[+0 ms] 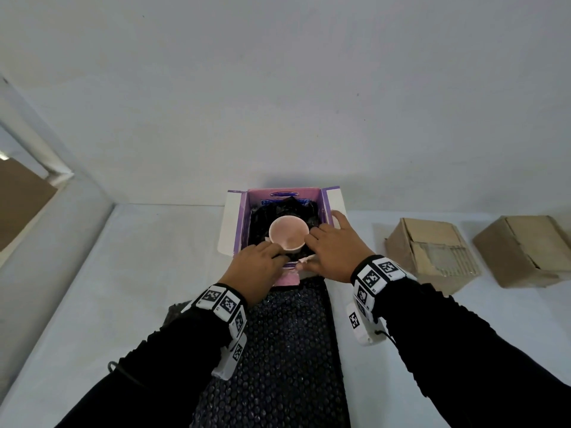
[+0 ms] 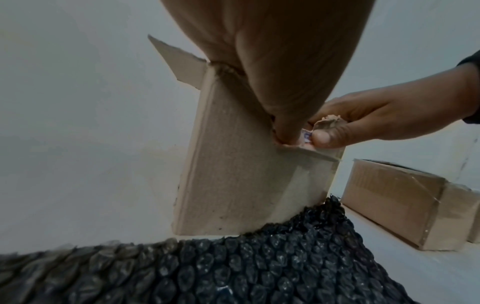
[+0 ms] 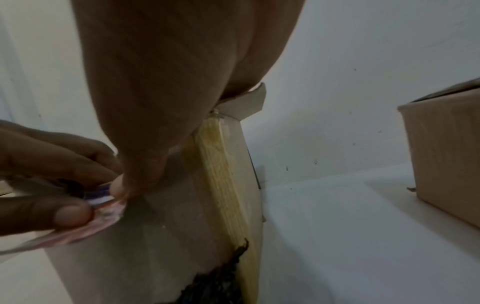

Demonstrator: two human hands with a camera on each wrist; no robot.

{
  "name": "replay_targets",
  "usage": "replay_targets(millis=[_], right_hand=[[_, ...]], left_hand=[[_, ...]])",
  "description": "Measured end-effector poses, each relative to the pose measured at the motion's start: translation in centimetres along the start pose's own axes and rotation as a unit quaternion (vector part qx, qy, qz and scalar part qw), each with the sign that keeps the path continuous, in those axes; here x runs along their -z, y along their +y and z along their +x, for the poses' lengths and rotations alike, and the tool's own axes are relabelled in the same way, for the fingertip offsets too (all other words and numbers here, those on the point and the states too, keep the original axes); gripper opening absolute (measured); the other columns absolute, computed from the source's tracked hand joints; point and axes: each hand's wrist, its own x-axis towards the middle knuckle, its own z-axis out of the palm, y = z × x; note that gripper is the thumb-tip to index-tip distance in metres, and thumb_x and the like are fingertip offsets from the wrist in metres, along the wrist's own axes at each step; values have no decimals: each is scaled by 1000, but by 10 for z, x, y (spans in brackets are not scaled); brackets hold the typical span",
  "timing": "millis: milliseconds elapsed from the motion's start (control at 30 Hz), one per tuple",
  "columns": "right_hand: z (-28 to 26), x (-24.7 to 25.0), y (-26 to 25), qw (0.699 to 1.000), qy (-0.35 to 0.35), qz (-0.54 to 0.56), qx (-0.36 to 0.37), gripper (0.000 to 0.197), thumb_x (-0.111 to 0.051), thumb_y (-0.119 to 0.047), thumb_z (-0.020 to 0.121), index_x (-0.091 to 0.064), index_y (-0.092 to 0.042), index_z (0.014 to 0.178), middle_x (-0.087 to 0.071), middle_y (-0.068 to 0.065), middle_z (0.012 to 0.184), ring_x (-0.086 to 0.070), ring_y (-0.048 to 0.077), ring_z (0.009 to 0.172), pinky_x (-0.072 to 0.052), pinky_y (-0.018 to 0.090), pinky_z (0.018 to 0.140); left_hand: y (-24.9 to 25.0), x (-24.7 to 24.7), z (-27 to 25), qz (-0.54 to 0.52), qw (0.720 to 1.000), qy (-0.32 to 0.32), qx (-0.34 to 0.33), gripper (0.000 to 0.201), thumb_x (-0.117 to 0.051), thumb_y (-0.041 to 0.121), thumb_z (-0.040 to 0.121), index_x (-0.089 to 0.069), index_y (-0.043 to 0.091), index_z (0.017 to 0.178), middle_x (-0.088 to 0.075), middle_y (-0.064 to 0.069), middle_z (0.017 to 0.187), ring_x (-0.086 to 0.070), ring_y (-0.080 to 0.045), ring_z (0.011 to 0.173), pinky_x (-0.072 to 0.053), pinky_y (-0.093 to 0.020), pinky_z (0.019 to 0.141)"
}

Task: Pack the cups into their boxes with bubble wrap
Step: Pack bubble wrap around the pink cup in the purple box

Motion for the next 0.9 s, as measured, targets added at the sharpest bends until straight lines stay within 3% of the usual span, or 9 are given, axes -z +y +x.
replay_targets(millis=[133, 267, 367, 467, 633, 700, 767, 833, 900], right_hand=[[0, 2, 0, 1000, -28, 7, 5, 72, -25, -67, 85, -62, -11, 113, -71, 7, 100, -57, 24, 115, 3, 57, 116], [-10, 8, -17, 998, -5, 39, -45, 43, -55, -46, 87, -59, -15, 116, -67, 7, 114, -39, 26, 136, -2, 60, 116], [-25, 11, -32, 985, 99, 99, -102, 33, -63, -33, 79, -58, -23, 109, -61, 0, 116, -45, 27, 125, -27, 51, 106], [-45, 12, -53, 974, 171, 111, -101, 30, -59, -28, 81, -57, -21, 110, -58, -3, 114, -49, 25, 109, -39, 39, 84], [-79, -7, -81, 971, 82, 188, -125, 14, -57, -28, 85, -54, -17, 94, -60, 2, 89, -57, 26, 83, -40, 34, 65], [-89, -19, -90, 953, -33, 216, -210, 23, -55, -37, 88, -53, -17, 100, -63, 4, 94, -60, 27, 88, -43, 33, 67], [-97, -31, -101, 922, -116, 238, -281, 43, -56, -46, 88, -48, -15, 117, -62, 8, 109, -60, 28, 100, -48, 35, 78], [-101, -37, -112, 900, -146, 259, -320, 64, -59, -51, 86, -37, -13, 132, -56, 11, 122, -56, 30, 110, -49, 39, 87], [-101, -40, -121, 894, -140, 256, -339, 74, -62, -51, 84, -31, -12, 139, -53, 12, 128, -50, 31, 116, -47, 41, 92]], left_hand=[[5, 8, 4, 12, 999, -30, 36, 22, -72, 26, 72, -71, 26, 94, -70, 4, 84, -62, -22, 82, -45, -34, 66], [12, 17, -4, -30, 997, -22, 63, 30, -65, 23, 74, -70, 25, 104, -71, -1, 82, -63, -26, 80, -45, -35, 70], [16, 17, -23, -64, 995, 30, 68, 30, -60, 22, 74, -69, 20, 103, -72, 0, 92, -64, -26, 84, -50, -37, 72], [22, 11, -48, -80, 989, 104, 72, 34, -51, 24, 78, -69, 20, 107, -67, -2, 117, -59, -24, 109, -44, -39, 92], [50, -2, -90, -83, 983, 127, 101, 39, -58, 26, 77, -63, 17, 115, -52, -11, 133, -45, -31, 121, -43, -42, 92], [61, -8, -105, -89, 986, 81, 114, 37, -54, 34, 79, -62, 24, 114, -53, -5, 128, -48, -28, 115, -45, -42, 87], [69, -12, -117, -77, 986, -58, 137, 46, -46, 47, 82, -54, 31, 125, -54, 3, 129, -49, -26, 117, -39, -43, 96], [73, -18, -127, -69, 963, -208, 160, 63, -45, 60, 84, -37, 34, 140, -45, 4, 141, -43, -26, 127, -31, -46, 106], [74, -22, -133, -83, 947, -266, 158, 71, -50, 63, 84, -31, 32, 145, -33, 4, 150, -36, -26, 132, -33, -46, 107]])
